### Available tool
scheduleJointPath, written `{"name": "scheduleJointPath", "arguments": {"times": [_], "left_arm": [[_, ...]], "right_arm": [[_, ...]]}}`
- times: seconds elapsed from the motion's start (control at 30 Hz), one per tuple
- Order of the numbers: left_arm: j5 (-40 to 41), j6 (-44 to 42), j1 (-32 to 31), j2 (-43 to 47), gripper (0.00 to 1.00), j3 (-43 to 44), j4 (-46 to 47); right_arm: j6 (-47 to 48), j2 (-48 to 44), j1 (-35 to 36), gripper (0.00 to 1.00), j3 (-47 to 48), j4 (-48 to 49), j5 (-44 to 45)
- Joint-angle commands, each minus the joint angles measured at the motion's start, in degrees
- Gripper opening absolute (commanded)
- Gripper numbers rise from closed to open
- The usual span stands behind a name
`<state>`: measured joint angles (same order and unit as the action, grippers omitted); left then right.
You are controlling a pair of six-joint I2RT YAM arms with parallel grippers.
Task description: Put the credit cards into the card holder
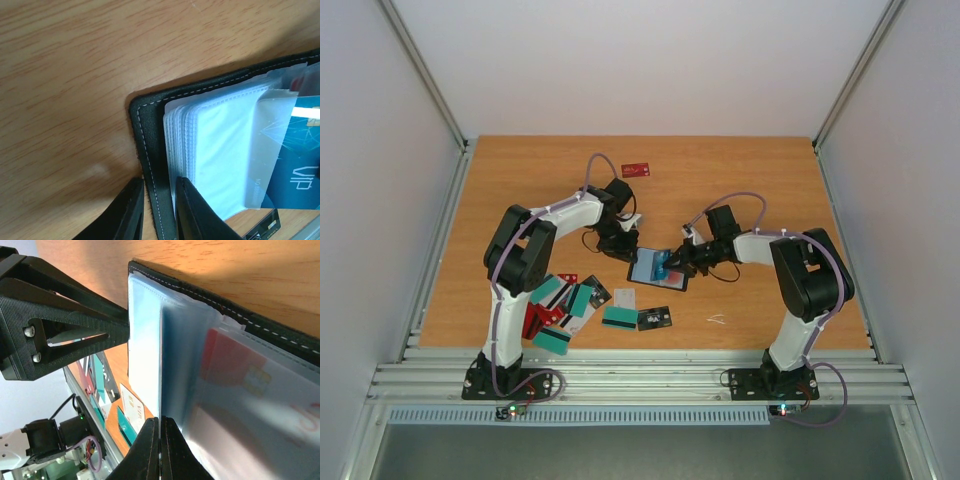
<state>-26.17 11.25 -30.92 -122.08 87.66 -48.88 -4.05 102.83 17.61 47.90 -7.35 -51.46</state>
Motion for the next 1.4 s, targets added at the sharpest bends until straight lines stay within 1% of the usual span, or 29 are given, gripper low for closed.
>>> {"name": "scheduleJointPath", "arguments": {"times": [0.0,0.13,0.43,0.6,0.7,0.9,1.07,1.2,1.37], "left_arm": [[1.0,-1.1,-0.6,-2.4,0.21,0.8,-1.5],[0.7,-0.6,-0.7,-2.5,0.21,0.8,-1.5],[0.3,1.4,-0.7,-2.3,0.20,0.5,-1.1],[0.2,2.3,-0.7,-2.0,0.20,0.4,-1.0],[0.5,2.7,-0.7,-1.9,0.20,0.2,-0.6],[0.8,3.9,-0.7,-1.4,0.20,-0.1,0.3],[1.1,4.0,-0.7,-1.2,0.20,-0.1,0.2],[1.3,4.1,-0.8,-0.9,0.20,-0.3,0.5],[1.1,4.5,-0.7,-0.6,0.20,-0.5,0.8]], "right_arm": [[1.8,1.2,-0.2,0.01,0.5,-0.1,-1.4],[-2.2,2.2,0.1,0.01,-1.4,5.3,-1.9],[-10.7,5.2,1.8,0.01,-2.4,14.8,-1.1],[-11.6,6.3,2.8,0.03,-1.7,15.1,-1.6],[-10.4,4.9,3.0,0.09,-1.5,12.2,-1.4],[-4.7,0.8,3.0,0.25,0.8,-0.3,0.4],[-0.4,-0.7,3.0,0.40,5.4,-10.3,3.2],[1.7,-0.7,3.2,0.46,8.8,-16.9,5.0],[6.1,2.6,5.4,0.49,14.0,-24.0,8.8]]}}
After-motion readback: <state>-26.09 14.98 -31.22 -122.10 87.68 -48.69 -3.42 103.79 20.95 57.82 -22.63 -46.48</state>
